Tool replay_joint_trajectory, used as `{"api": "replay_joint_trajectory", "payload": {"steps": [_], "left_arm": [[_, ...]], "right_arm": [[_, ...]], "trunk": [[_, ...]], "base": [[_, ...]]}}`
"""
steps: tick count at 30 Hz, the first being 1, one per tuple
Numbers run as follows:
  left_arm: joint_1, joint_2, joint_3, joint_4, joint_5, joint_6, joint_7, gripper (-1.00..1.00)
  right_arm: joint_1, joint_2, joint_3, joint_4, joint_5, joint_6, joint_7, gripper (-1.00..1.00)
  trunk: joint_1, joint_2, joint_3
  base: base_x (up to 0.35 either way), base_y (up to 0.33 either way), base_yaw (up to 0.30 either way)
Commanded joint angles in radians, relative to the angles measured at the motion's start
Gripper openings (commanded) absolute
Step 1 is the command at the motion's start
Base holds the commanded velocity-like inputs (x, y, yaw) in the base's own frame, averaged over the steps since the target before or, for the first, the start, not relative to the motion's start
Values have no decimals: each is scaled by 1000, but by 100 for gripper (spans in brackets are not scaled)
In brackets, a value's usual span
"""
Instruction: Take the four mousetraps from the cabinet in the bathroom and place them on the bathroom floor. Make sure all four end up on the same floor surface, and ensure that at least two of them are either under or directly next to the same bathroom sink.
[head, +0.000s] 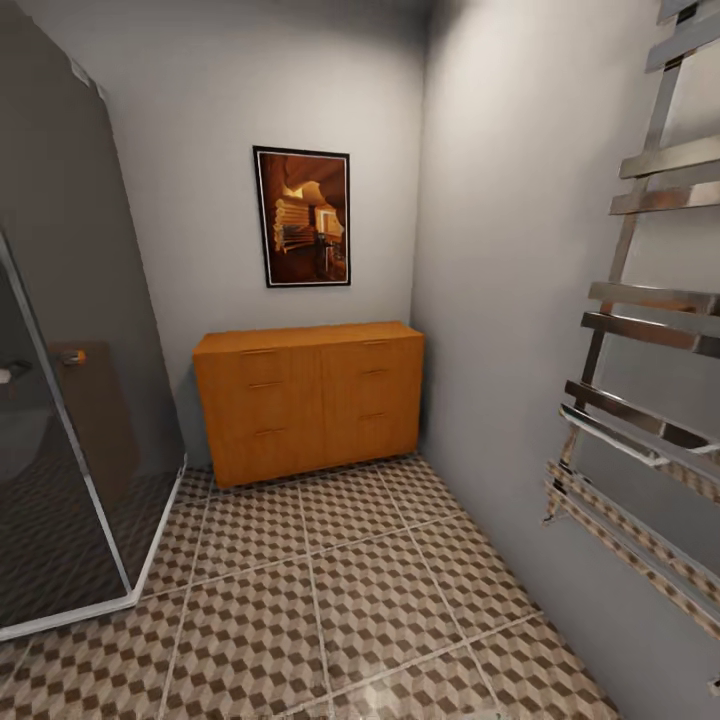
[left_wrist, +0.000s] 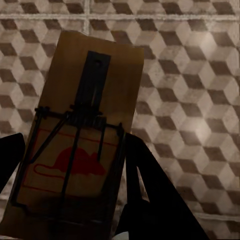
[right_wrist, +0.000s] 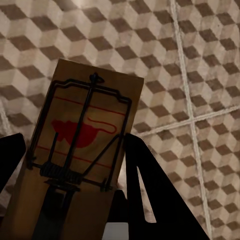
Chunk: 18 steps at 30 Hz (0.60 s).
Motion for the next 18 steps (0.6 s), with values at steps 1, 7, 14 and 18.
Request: {"api": "replay_joint_trajectory", "payload": {"steps": [1,7,14,18], "left_arm": [[-1,0,5,2,-3,-5,-1,-100],[0,0,5,1,-2,-30,-1,-100],[0,0,5,2,-1,-99,0,-100],[0,0,5,2,1,-105,1,-100]], "right_arm": [[-1,0,-8,1,10,2,-3,-100],[-1,-1,-8,1,11,2,-3,-100],[-1,0,-8,1,12,2,-1,-100],[-1,1,-8,1,13,2,4,-100]], "trunk": [[-1,-1,-1],[-1,-1,-1],[-1,-1,-1],[-1,-1,-1]], "base": [[-334,-92,282],[-334,-92,284],[-214,-37,167],[-32,-4,21]]}}
